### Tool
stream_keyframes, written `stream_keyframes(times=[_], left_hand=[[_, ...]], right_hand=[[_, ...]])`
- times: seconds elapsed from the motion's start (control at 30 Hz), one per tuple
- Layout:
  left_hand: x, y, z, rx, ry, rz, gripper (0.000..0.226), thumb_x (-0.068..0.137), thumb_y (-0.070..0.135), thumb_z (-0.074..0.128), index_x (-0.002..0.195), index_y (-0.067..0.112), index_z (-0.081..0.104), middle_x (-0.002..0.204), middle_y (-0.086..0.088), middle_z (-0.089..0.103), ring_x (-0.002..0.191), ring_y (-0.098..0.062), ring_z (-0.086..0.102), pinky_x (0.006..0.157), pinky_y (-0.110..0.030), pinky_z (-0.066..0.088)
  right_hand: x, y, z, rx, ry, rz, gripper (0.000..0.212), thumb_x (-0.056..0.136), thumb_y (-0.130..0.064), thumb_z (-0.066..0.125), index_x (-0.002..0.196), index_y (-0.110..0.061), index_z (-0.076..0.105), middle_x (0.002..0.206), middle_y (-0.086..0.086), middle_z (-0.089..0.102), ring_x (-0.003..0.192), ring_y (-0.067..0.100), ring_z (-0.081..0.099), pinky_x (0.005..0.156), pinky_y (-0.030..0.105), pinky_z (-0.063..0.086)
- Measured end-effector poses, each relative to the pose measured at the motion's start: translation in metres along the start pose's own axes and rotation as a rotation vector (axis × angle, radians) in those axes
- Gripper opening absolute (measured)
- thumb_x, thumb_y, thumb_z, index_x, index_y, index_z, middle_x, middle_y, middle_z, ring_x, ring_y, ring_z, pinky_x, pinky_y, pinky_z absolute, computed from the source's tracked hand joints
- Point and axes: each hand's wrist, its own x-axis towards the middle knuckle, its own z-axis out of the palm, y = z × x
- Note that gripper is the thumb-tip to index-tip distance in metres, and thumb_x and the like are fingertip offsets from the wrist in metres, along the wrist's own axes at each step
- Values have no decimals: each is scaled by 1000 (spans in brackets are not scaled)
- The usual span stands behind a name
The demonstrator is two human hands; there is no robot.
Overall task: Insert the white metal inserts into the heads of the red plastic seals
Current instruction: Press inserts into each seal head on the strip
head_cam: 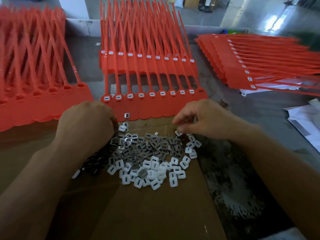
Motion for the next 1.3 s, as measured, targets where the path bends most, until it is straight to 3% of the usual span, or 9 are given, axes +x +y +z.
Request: stream_keyframes(times=[0.1,0.27,0.43,0.6,0.73,0.87,0.97,1.13,1.3], left_hand=[[-1,0,0,3,-3,1,31,84,11,46,95,26,71,108,-1,64,88,-24,58,68,-33,44],[0,1,-1,22,-17,-8,30,85,13,46,98,26,70,110,-1,63,90,-24,58,70,-33,44],[-1,1,-1,25,-23,-3,31,85,12,46,99,26,70,109,0,63,90,-22,58,68,-31,42],[-2,3,-2,4,-10,-36,29,86,13,47,95,28,71,107,1,64,81,-19,54,62,-28,38],[-3,4,-1,2,-15,-51,29,86,13,48,94,29,71,105,1,65,80,-18,54,60,-28,37],[-3,3,-1,-2,-6,-54,30,86,12,47,94,28,71,104,1,65,72,-15,47,57,-27,35],[-3,2,0,14,-9,-38,30,87,13,45,95,27,71,105,0,64,78,-18,54,59,-27,37],[-3,2,0,8,-1,-34,31,85,12,46,95,27,72,106,0,65,85,-22,58,61,-28,37],[-2,1,2,6,10,-33,30,85,12,47,93,27,72,105,0,65,83,-21,57,60,-28,37]], right_hand=[[0,0,5,-60,-29,11,16,77,-20,73,93,-22,71,74,-17,55,69,-13,51,66,2,39],[-1,-1,6,-56,-10,-26,14,79,-21,71,72,-29,62,68,-14,55,64,-10,50,62,6,40],[0,11,0,101,252,58,17,81,-16,68,72,-28,60,68,-12,62,61,-4,57,61,6,43],[19,47,-8,219,531,284,14,84,-6,63,94,-15,60,84,9,69,68,13,63,74,30,54],[33,62,-13,31,681,345,9,84,-10,63,90,-8,69,93,8,69,81,11,56,81,22,41],[41,65,-16,65,634,398,12,84,-10,61,91,-7,71,91,6,67,82,14,55,81,27,42],[43,67,-15,83,576,425,9,85,-10,61,87,-10,69,87,1,61,85,13,55,80,26,41],[48,69,-17,176,552,450,8,83,-6,63,87,-10,69,70,-3,57,68,9,51,61,22,40],[49,70,-18,336,565,491,10,81,-3,66,84,-12,66,69,-5,56,61,0,49,50,5,39]])
